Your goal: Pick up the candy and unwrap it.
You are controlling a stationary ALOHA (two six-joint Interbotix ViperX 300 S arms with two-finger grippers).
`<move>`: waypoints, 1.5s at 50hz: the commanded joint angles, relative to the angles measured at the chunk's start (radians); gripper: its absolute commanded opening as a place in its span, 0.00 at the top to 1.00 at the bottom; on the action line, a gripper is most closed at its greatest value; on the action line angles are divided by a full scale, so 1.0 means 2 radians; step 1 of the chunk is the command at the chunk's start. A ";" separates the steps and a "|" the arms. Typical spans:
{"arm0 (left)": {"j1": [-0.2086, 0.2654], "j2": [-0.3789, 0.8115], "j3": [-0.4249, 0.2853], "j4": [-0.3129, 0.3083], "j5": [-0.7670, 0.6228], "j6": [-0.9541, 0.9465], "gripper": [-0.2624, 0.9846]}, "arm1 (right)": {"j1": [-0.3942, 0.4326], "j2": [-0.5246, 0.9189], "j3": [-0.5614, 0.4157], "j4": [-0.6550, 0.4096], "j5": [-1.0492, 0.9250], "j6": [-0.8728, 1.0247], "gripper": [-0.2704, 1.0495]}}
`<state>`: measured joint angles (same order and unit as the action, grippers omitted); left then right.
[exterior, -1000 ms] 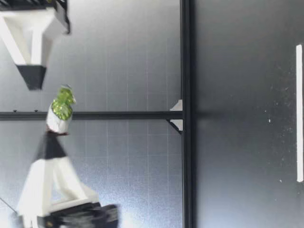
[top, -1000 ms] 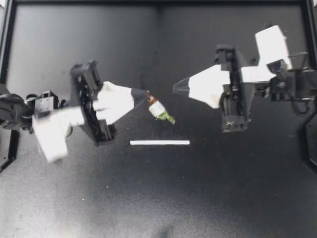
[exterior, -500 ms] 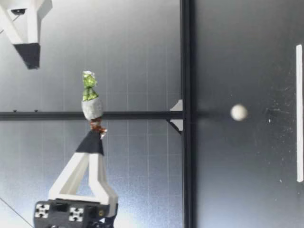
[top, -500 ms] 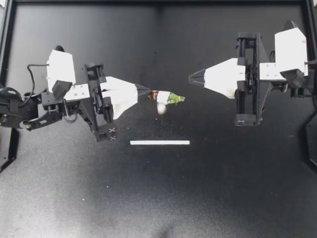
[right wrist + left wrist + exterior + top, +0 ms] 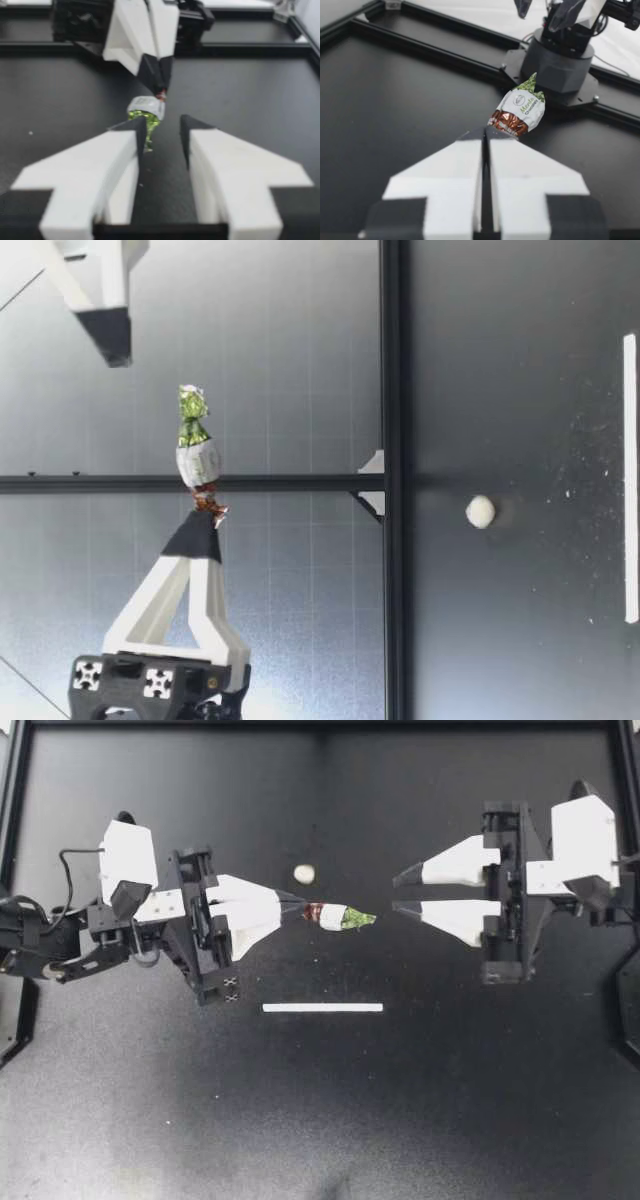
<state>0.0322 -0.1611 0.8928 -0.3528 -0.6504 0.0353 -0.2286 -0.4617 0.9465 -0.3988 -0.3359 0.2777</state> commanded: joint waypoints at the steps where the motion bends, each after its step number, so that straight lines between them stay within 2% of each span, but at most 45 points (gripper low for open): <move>1: 0.001 -0.005 -0.006 -0.001 -0.002 -0.001 0.92 | 0.002 -0.011 0.002 0.002 -0.026 0.001 0.51; 57: 0.001 -0.034 0.022 0.000 0.002 0.013 0.92 | 0.002 0.017 0.028 0.015 -0.127 0.007 0.51; 66: 0.001 -0.045 0.027 -0.001 0.002 0.017 0.92 | 0.002 0.009 0.055 0.016 -0.180 0.008 0.51; 75: 0.001 -0.048 0.035 -0.001 0.002 0.015 0.92 | 0.002 -0.004 0.072 0.017 -0.185 0.008 0.51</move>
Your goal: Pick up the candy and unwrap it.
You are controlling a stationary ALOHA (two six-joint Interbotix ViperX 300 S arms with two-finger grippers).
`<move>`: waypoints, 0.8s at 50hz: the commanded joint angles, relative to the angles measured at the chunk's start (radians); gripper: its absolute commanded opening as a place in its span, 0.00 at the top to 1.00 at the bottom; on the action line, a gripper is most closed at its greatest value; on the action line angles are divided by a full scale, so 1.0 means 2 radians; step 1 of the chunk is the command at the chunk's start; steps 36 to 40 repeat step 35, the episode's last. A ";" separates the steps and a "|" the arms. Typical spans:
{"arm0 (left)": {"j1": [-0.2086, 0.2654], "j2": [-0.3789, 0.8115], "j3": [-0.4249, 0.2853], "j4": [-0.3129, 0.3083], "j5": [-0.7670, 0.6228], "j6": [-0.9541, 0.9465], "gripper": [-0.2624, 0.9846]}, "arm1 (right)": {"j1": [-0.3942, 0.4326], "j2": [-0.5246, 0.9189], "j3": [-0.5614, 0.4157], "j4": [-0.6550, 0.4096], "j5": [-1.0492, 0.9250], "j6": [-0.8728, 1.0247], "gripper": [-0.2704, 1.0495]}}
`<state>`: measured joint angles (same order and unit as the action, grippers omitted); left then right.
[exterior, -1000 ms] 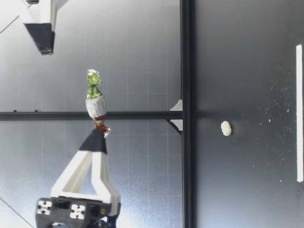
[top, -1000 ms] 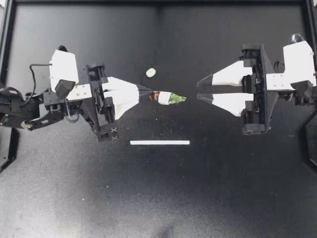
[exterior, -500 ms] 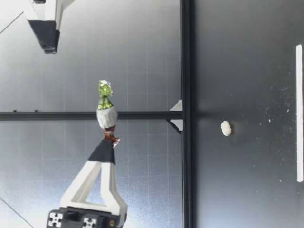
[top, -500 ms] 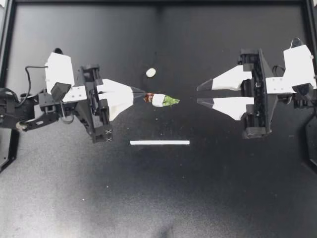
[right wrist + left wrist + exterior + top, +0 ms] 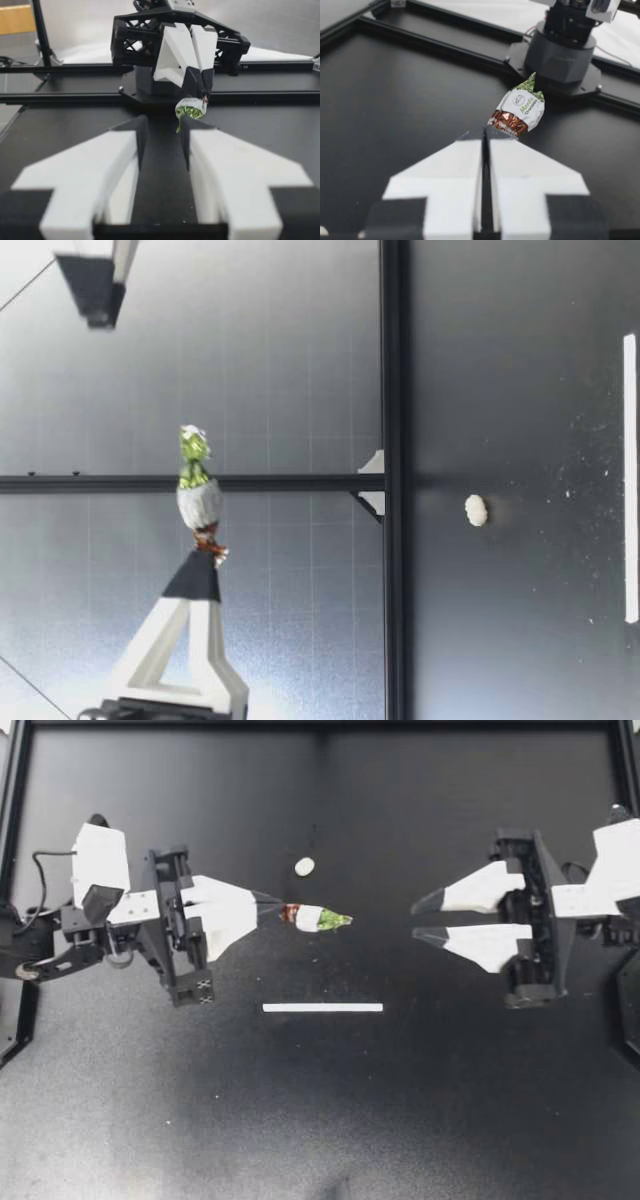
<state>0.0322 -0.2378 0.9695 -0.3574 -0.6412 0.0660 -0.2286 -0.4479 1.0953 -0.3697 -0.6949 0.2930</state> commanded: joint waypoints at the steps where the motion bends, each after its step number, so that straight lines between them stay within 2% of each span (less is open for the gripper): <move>1: 0.001 -0.010 -0.004 0.002 -0.003 0.000 0.92 | 0.002 -0.012 -0.002 0.002 -0.005 0.000 0.51; 40: 0.001 -0.021 -0.001 0.002 -0.002 -0.002 0.92 | 0.002 0.032 -0.026 0.002 -0.001 -0.009 0.51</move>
